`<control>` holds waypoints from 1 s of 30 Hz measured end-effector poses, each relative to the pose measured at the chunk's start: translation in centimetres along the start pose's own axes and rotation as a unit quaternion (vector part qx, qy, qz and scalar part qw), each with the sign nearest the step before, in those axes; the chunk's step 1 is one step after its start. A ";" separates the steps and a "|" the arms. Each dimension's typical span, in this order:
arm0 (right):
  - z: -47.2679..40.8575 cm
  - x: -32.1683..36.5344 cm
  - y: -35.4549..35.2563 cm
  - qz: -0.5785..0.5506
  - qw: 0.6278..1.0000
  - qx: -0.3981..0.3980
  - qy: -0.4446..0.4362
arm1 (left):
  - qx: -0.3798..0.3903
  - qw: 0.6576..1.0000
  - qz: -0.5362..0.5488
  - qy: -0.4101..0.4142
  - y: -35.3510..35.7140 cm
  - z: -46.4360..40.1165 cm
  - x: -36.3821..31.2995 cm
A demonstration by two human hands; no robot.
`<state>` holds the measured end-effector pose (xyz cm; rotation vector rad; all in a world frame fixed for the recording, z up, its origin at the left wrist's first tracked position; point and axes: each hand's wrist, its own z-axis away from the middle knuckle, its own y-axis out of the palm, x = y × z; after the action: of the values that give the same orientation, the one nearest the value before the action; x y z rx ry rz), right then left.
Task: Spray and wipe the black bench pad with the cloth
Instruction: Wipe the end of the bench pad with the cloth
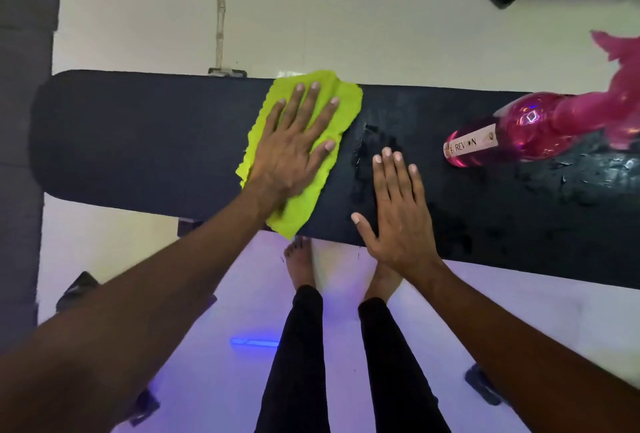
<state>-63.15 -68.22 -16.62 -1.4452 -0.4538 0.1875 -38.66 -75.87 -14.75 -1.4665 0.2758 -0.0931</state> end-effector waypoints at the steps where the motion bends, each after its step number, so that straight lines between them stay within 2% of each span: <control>1: 0.2 0.0 0.0 -0.004 1.000 0.000 0.008 | -0.013 0.999 0.008 -0.044 0.0 0.7 0.0; 4: 1.5 -0.2 -0.2 -0.016 0.999 -0.001 0.042 | -0.017 0.983 0.017 -0.179 0.4 3.3 -3.7; 6: 2.3 -0.3 -0.3 -0.016 0.998 -0.003 0.053 | 0.003 0.978 0.017 -0.207 0.5 3.5 -6.9; 7: 2.6 -0.4 -0.3 -0.017 0.998 -0.005 0.054 | 0.013 0.982 0.022 -0.187 0.4 2.7 -7.9; 10: 2.9 -0.4 -0.2 -0.015 0.998 -0.007 0.060 | 0.034 0.999 0.019 -0.017 0.0 -1.9 -7.7; 12: 3.1 -0.5 -0.1 -0.007 0.997 -0.007 0.074 | 0.036 0.998 0.014 0.050 -0.2 -4.5 -5.9; 14: 3.6 -0.9 -0.3 0.002 0.995 -0.006 0.095 | 0.027 0.999 0.019 0.036 -0.3 -4.7 -4.7; 19: 6.1 -2.5 -1.3 0.004 0.989 0.003 0.146 | 0.024 0.990 0.015 -0.138 0.3 0.3 -9.8; 21: 7.1 -3.1 -1.8 0.000 0.989 0.010 0.145 | 0.048 0.992 0.016 -0.118 0.4 -0.1 -11.9; 24: 7.7 -4.0 -2.3 0.008 0.986 0.023 0.163 | 0.070 0.997 0.011 0.043 -0.1 -4.5 -10.6; 26: 7.8 -4.7 -2.6 0.002 0.981 0.024 0.195 | 0.066 0.993 -0.004 0.093 -0.2 -6.8 -8.6; 28: 7.8 -5.6 -3.0 -0.006 0.974 0.026 0.223 | 0.043 0.998 -0.011 0.052 0.0 -6.5 -7.4; 30: 8.0 -6.8 -3.7 -0.008 0.967 0.028 0.253 | 0.018 0.999 -0.002 -0.034 0.7 -4.1 -8.5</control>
<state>-73.09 -64.03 -13.78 -1.3720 -0.0406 -0.1815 -47.91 -77.77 -14.66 -1.4325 0.2149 -0.0515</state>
